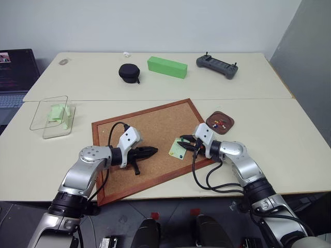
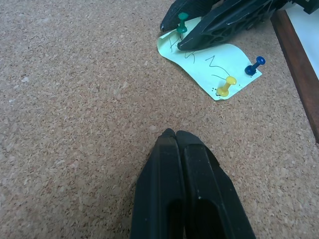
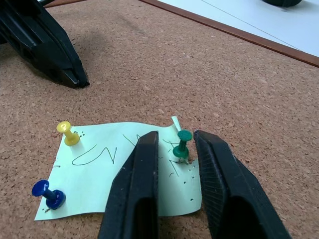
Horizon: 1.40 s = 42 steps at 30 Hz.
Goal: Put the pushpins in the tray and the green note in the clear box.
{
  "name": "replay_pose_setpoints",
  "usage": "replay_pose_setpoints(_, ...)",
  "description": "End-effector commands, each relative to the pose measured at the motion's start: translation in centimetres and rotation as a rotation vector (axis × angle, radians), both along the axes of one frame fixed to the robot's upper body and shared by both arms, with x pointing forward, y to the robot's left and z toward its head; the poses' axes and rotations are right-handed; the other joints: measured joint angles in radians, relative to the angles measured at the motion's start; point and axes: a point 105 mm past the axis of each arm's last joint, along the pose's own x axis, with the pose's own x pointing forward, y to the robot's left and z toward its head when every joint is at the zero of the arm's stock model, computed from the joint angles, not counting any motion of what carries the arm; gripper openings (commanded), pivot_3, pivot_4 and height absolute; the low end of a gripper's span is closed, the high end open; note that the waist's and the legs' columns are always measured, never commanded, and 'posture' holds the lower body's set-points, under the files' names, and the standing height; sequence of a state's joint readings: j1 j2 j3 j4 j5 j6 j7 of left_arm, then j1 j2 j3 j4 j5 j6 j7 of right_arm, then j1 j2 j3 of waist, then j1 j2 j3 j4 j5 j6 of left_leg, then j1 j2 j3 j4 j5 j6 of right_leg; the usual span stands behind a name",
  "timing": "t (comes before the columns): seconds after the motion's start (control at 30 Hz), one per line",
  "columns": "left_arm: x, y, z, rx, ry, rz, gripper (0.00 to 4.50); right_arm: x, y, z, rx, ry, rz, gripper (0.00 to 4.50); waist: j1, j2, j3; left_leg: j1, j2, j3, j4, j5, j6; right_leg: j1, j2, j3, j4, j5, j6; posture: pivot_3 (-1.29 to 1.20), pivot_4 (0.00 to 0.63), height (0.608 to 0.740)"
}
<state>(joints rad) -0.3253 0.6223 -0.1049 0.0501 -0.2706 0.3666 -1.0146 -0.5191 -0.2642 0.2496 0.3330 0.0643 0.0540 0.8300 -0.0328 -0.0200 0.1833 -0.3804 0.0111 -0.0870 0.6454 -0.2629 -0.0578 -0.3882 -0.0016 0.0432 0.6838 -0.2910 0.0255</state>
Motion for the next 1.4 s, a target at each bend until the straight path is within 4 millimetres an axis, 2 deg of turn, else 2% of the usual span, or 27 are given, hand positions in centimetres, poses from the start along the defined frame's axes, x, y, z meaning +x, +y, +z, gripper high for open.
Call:
replay_pose_setpoints(0.03, 0.0, 0.0, 0.1, 0.01, -0.008, 0.002, 0.0, 0.2, -0.6, 1.3, 0.042, -0.028, -0.003, 1.19, 0.0, 0.0, 0.0, 0.0, 0.0, 0.0, 0.0, 0.0, 0.0, 0.0, 0.0, 0.0, 0.0, 0.0, 0.0, 0.0, 0.15, 0.74)
replay_pose_setpoints(0.27, 0.1, 0.0, 0.2, 0.011, -0.009, 0.0, 0.0, -0.1, -0.3, 2.1, 0.077, -0.039, 0.024, 1.19, 0.0, 0.0, 0.0, 0.0, 0.0, 0.0, 0.0, 0.0, 0.0, 0.0, 0.0, 0.0, 0.0, 0.0, 0.0, 0.0, 0.15, 0.74)
replay_pose_setpoints(0.6, 0.0, 0.1, 0.3, 0.015, -0.012, -0.001, 0.0, -0.2, 0.1, 1.7, 0.077, -0.02, 0.039, 1.19, 0.0, 0.0, 0.0, 0.0, 0.0, 0.0, 0.0, 0.0, 0.0, 0.0, 0.0, 0.0, 0.0, 0.0, 0.0, 0.0, 0.15, 0.74)
replay_pose_setpoints(0.83, -0.3, -0.2, 0.2, 0.017, -0.005, -0.018, 0.0, -0.2, 0.0, 1.8, 0.075, -0.026, 0.037, 0.01, 0.0, 0.0, 0.0, 0.0, 0.0, 0.0, 0.0, 0.0, 0.0, 0.0, 0.0, 0.0, 0.0, 0.0, 0.0, 0.0, 0.15, 0.74)
replay_pose_setpoints(1.07, -0.1, -0.1, 0.3, 0.017, -0.01, -0.011, 0.0, 0.0, -0.1, 2.0, 0.089, -0.024, 0.021, 0.01, 0.0, 0.0, 0.0, 0.0, 0.0, 0.0, 0.0, 0.0, 0.0, 0.0, 0.0, 0.0, 0.0, 0.0, 0.0, 0.0, 0.15, 0.74)
replay_pose_setpoints(1.27, -0.2, 0.0, 0.2, 0.019, -0.008, -0.01, 0.0, -0.8, 0.3, 3.9, 0.226, 0.057, 0.051, 0.01, 0.0, 0.0, 0.0, 0.0, 0.0, 0.0, 0.0, 0.0, 0.0, 0.0, 0.0, 0.0, 0.0, 0.0, 0.0, 0.0, 0.15, 0.74)
replay_pose_setpoints(1.4, -0.3, 0.0, 0.2, 0.016, -0.007, -0.01, 0.0, -0.9, 0.0, 4.0, 0.228, 0.066, 0.037, 0.01, 0.0, 0.0, 0.0, 0.0, 0.001, 0.0, 0.0, 0.0, 0.0, 0.0, 0.0, 0.0, 0.0, 0.0, 0.0, 0.0, 0.15, 0.74)
